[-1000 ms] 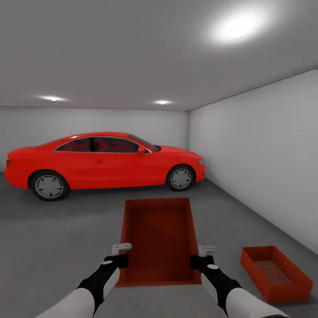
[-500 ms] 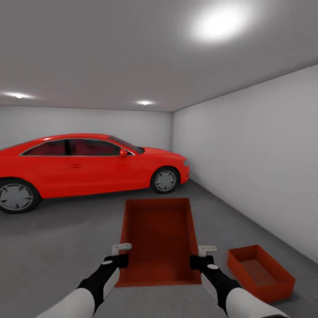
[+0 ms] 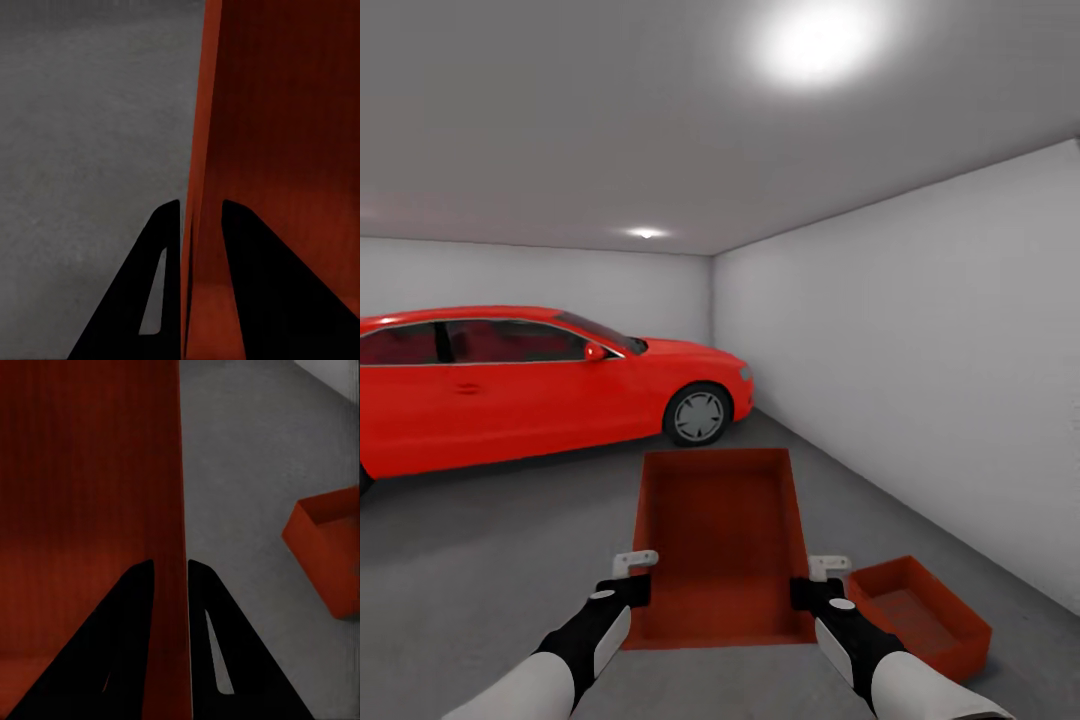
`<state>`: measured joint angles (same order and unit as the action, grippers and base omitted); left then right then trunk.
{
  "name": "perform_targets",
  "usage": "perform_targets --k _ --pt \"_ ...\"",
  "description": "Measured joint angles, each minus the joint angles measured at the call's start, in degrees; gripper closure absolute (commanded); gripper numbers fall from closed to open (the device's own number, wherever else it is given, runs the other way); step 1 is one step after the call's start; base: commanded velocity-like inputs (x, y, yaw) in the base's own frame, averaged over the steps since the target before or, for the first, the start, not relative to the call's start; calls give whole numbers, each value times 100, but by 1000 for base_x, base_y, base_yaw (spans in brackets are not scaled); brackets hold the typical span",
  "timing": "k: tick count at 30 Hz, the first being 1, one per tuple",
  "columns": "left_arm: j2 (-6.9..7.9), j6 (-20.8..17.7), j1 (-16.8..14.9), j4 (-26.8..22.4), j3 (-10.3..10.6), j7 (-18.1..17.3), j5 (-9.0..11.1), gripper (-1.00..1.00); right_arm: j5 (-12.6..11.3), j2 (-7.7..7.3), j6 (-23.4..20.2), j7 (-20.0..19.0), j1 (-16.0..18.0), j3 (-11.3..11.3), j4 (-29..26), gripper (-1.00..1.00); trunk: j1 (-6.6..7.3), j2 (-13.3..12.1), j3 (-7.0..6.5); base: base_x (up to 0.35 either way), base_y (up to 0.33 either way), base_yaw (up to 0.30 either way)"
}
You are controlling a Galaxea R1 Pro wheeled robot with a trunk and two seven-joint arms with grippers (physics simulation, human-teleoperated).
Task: Move the two storage containers from the living room to the garage. In the garage, place one container on the floor and stack the other container on top of it (either order is fine).
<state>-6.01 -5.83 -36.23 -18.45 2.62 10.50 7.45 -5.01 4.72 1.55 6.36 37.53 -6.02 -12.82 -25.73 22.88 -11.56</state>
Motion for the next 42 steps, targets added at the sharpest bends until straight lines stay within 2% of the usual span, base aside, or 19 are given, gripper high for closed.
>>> perform_targets --k 22,42 --pt "0 0 1 -2 -1 0 0 100 -1 0 0 0 0 -1 -2 100 0 0 -13 322 0 -248" --pt "1 -8 2 -8 0 3 0 100 -1 1 -6 -1 1 -1 -2 100 0 0 -13 322 0 -17"
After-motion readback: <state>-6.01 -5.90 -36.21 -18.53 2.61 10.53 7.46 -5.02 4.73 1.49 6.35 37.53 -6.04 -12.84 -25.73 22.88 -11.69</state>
